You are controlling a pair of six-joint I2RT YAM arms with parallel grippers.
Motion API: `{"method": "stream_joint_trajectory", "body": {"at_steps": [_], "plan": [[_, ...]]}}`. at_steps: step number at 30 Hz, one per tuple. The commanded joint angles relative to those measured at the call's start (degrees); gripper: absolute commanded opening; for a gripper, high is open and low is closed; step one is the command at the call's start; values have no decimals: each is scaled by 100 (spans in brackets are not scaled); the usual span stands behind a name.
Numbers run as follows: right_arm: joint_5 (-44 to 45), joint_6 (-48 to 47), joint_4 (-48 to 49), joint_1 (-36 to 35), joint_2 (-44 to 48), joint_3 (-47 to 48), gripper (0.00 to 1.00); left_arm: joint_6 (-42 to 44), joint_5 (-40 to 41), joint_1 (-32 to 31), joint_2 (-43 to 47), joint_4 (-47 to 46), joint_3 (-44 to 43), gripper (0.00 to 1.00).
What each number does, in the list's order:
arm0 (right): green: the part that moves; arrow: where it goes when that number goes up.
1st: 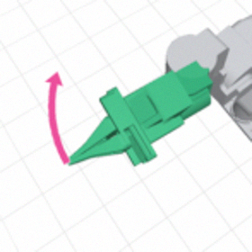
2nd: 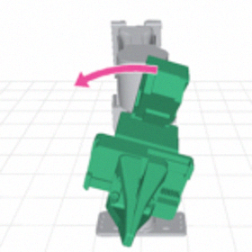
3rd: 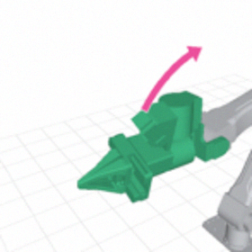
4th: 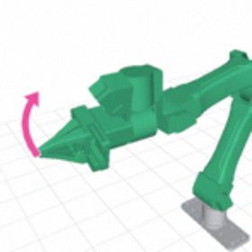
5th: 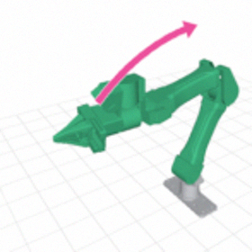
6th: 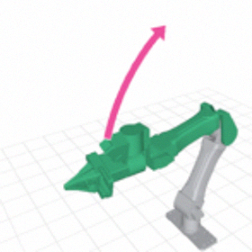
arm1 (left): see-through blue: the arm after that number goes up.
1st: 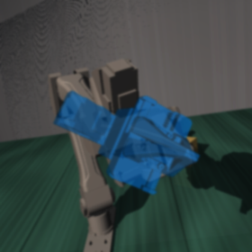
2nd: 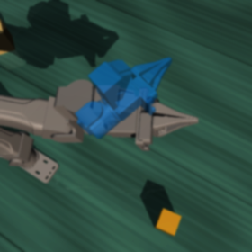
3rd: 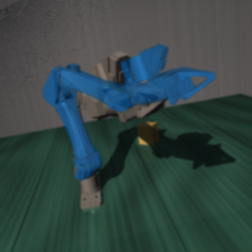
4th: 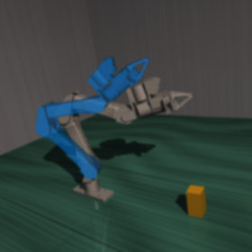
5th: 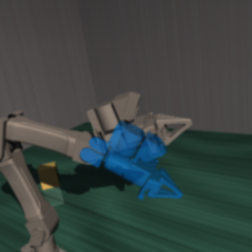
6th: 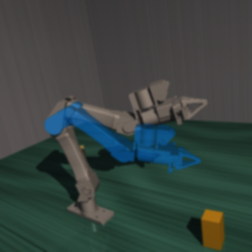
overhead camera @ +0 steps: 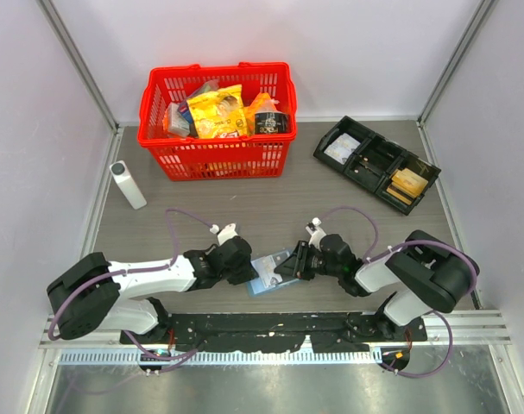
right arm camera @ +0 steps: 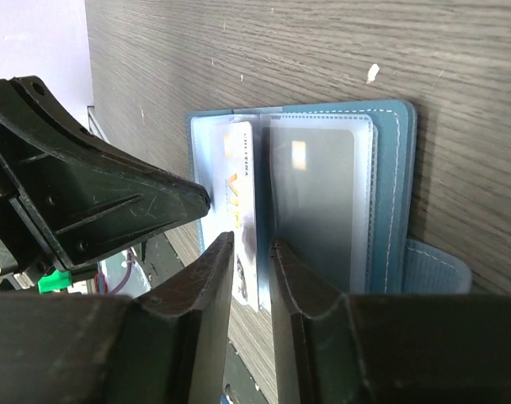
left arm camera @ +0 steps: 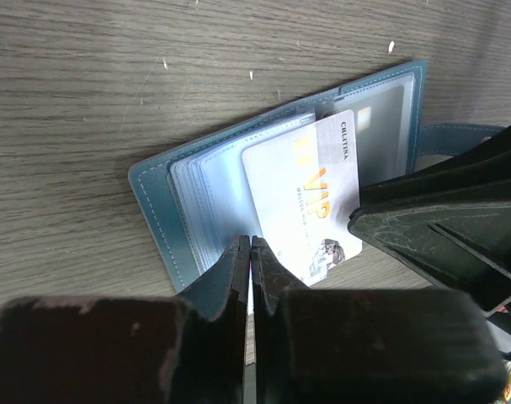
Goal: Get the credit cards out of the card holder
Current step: Remove the credit card from the card holder.
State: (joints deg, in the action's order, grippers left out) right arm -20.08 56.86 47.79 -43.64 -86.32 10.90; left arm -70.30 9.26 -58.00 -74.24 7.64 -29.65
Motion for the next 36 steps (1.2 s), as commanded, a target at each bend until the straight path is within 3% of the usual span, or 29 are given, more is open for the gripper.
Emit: {"method": "stream_joint_trajectory", "body": {"at_steps": [1, 6, 11, 14, 21, 26, 31, 36], "plan": [[-137, 62, 433, -4, -314, 123, 29, 52, -29, 17, -126, 185, 73, 7], [-155, 44, 512, -22, -473, 176, 27, 43, -29, 25, -144, 150, 82, 7], [-102, 36, 486, 13, -430, 106, 3, 43, -20, 25, -126, 150, 100, 7], [-128, -69, 310, 241, -228, 44, 1, 34, -20, 25, -117, 133, 135, 7], [-6, -719, -1472, 812, 1143, 106, 1, 43, -47, 52, -74, 62, 196, 7], [434, -1405, -3543, 910, 2486, 596, 1, 201, -56, 113, 40, 88, 91, 8], [645, -1968, -4952, 910, 3419, 1212, 1, 779, -20, 280, 435, 369, -348, 21], [329, -2442, -5683, 901, 3684, 1784, 1, 1903, -274, 605, 972, 650, -954, 47]]}}
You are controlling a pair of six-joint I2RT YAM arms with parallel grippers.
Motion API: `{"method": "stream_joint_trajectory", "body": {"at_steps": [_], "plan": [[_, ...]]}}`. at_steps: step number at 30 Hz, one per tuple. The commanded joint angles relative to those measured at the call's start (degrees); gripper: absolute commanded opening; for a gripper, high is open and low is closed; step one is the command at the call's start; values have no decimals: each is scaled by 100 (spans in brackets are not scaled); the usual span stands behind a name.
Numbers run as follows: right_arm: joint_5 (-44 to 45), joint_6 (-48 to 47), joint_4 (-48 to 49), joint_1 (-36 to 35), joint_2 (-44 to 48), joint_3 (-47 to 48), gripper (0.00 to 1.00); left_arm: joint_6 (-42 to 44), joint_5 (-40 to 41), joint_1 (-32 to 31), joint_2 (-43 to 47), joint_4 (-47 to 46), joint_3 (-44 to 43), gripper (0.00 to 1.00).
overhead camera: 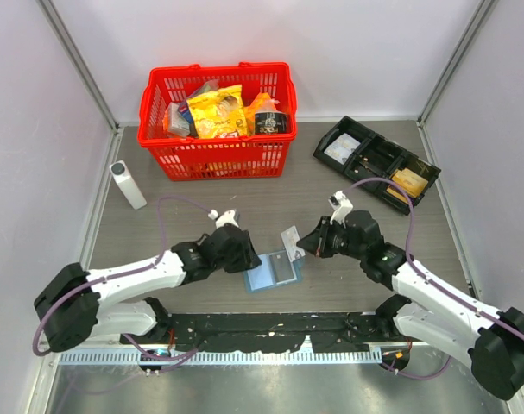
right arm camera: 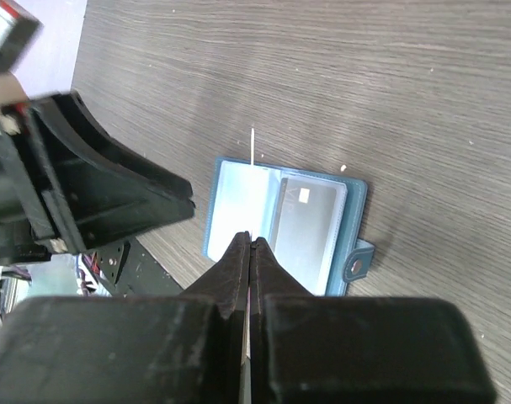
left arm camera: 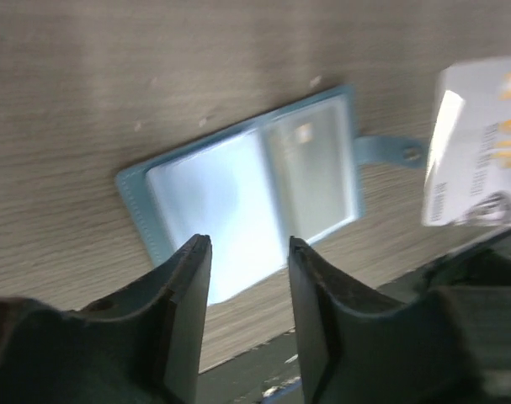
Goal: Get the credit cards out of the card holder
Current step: Remove the credit card from the card holder.
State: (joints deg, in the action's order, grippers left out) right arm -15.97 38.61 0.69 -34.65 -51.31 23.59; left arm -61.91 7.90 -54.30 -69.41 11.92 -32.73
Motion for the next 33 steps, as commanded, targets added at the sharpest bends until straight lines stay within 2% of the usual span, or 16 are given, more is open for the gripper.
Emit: {"method": "stream_joint_trajectory", "body": {"at_steps": [1, 4, 7, 16, 25, 33], "plan": [[-99, -653, -1096, 11, 235, 645, 1, 1354, -209, 323, 568, 310, -777, 53], [-345, -872, -1246, 11, 367, 909, 1, 2172, -604, 595, 814, 451, -1216, 71], [-644, -1109, -1387, 11, 437, 1260, 1, 3138, -1272, 842, 955, 626, -1691, 82], [-1646, -1707, -1466, 20, 420, 2025, 1, 5389, -3671, 1036, 473, 1593, -3264, 84], [-2112, -2305, -1422, 20, 306, 2430, 1, 7279, -5393, 1202, -749, 3359, -4794, 77], [-2551, -2630, -1212, 11, 244, 2527, 1, 7535, -6326, 1405, -961, 3457, -4769, 47]]}}
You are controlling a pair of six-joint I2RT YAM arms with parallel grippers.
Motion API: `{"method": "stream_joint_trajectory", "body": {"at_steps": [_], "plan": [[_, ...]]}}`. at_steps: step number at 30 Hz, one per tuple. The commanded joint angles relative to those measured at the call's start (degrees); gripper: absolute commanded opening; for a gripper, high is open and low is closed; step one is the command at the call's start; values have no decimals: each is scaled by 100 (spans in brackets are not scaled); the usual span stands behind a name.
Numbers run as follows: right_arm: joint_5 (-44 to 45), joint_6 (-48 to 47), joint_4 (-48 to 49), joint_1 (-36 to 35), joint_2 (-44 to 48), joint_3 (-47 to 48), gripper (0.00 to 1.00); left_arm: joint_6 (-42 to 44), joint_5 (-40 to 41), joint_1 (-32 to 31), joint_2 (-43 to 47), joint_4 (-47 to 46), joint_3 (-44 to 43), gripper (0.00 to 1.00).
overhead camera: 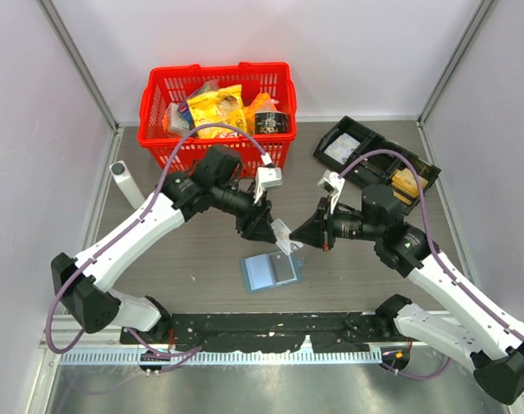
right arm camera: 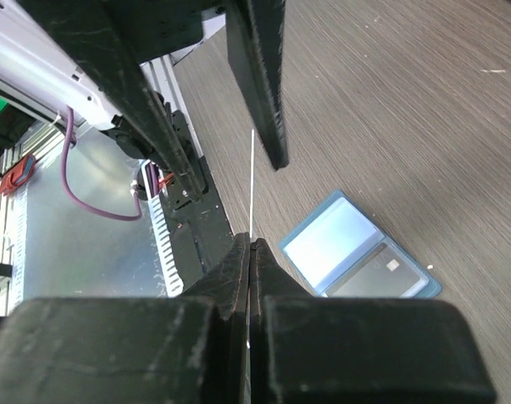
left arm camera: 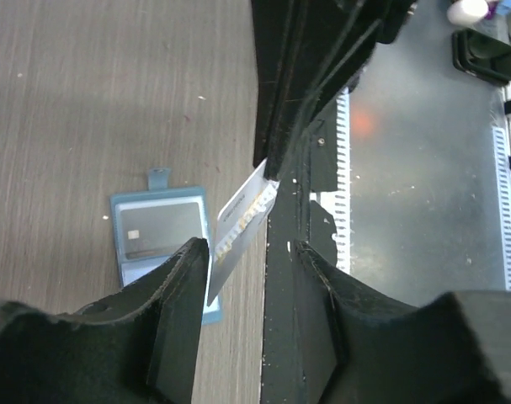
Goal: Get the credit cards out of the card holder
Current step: Remove the credit card from the card holder.
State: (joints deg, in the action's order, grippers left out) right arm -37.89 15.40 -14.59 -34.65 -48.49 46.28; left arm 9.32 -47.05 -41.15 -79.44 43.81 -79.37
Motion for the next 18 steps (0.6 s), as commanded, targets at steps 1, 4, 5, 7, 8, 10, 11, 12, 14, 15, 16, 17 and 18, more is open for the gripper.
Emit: {"method": "stream_joint_trajectory", "body": {"at_steps": [1, 4, 5, 7, 8, 10, 11, 12, 14, 15, 16, 17, 18], "plan": [[-412, -327, 334, 3, -55, 259, 1, 439, -911, 89, 69, 251, -52, 42], [-517, -362, 474, 11, -134, 250, 1, 430, -1043, 98, 183, 84, 106, 28], [-561, -353, 518, 3, -143, 241, 1, 421, -1043, 98, 218, 49, 167, 24], [-632, -345, 659, 11, -178, 215, 1, 421, -1061, 115, 262, -4, 220, 12], [-641, -353, 737, 11, -196, 197, 1, 430, -1061, 124, 297, -22, 238, 5], [-536, -336, 791, 11, -170, 197, 6, 421, -1070, 159, 350, -74, 291, 0], [-422, -318, 808, 11, -143, 206, 15, 352, -1070, 212, 437, -188, 334, 0], [-30, -257, 835, 11, -126, 180, 20, 229, -1061, 273, 490, -363, 396, 0], [237, -152, 1140, 20, 32, 31, 42, -121, -1070, 457, 692, -854, 624, 0], [316, -90, 1264, 20, 154, -40, 54, -419, -1096, 580, 806, -1248, 747, 0], [448, 23, 1614, 29, 190, -197, 58, -701, -1148, 703, 929, -1635, 922, 0], [493, 77, 1739, 38, 313, -268, 65, -1121, -1218, 835, 1052, -2144, 1089, 0], [563, 164, 1984, 38, 357, -408, 67, -1439, -1245, 923, 1158, -2601, 1282, 0]]}}
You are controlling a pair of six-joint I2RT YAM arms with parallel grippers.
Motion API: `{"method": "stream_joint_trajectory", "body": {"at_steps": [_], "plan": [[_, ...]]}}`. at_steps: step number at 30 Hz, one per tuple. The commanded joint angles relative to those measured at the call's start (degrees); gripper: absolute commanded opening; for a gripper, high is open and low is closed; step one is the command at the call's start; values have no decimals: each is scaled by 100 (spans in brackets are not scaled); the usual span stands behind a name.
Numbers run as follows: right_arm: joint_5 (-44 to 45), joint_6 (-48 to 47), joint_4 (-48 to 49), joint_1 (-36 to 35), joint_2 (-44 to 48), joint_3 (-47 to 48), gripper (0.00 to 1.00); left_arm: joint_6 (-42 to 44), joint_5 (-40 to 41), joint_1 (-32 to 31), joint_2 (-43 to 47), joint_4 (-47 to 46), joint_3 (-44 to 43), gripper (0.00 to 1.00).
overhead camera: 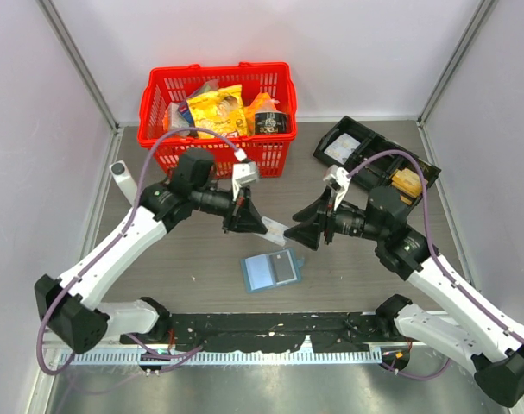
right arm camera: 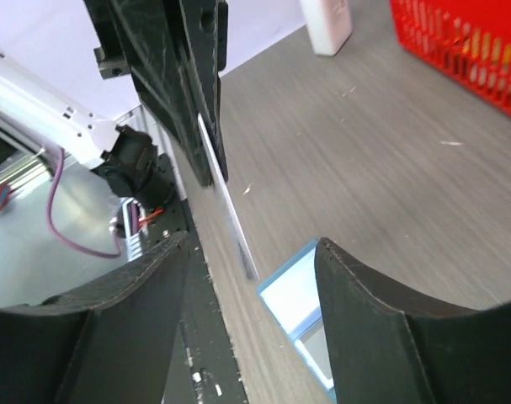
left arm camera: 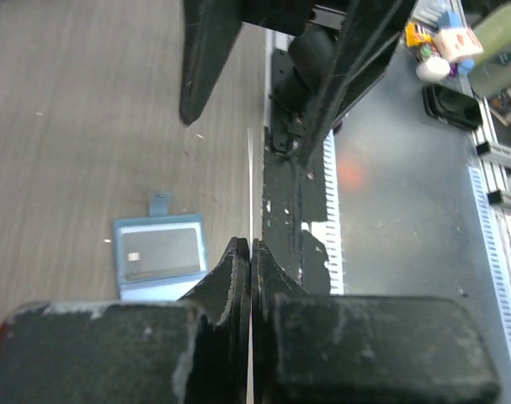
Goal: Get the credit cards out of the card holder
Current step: Remove the credit card from the card holder, then place the credit card in the storage box.
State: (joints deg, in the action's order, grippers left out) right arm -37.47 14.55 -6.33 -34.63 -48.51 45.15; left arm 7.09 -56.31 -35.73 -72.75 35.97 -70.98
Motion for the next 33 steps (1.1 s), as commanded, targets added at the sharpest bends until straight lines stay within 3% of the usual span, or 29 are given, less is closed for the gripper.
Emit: {"method": "stream_joint_trajectory", "body": {"at_steps": [1, 9, 14, 19, 23, 29, 30, 31, 33], "plan": [[530, 277, 1386, 35, 403, -383, 68, -1567, -310, 486, 586, -2317, 636, 0], [136, 611, 2521, 71, 132, -647, 69, -3607, -862, 813, 745, -5070, 1376, 0], [-163, 839, 3067, 123, -202, -647, 63, -4242, -1232, 813, 587, -5802, 1473, 0], [-400, 1103, 3568, 167, -282, -647, 51, -4269, -1242, 813, 578, -5820, 1499, 0], [-559, 1287, 3849, 220, -326, -639, 34, -4225, -1233, 813, 508, -5750, 1473, 0], [-647, 1402, 3876, 281, -326, -612, 1, -3760, -1110, 813, 446, -5022, 1298, 0], [-604, 1419, 3815, 316, -317, -612, 1, -3629, -1014, 821, 446, -4803, 1262, 0], [-577, 1411, 3753, 343, -308, -612, 1, -3462, -856, 813, 463, -4540, 1201, 3], [-481, 1323, 3473, 422, -291, -586, 1, -2962, -479, 821, 472, -3846, 1043, 24]]}}
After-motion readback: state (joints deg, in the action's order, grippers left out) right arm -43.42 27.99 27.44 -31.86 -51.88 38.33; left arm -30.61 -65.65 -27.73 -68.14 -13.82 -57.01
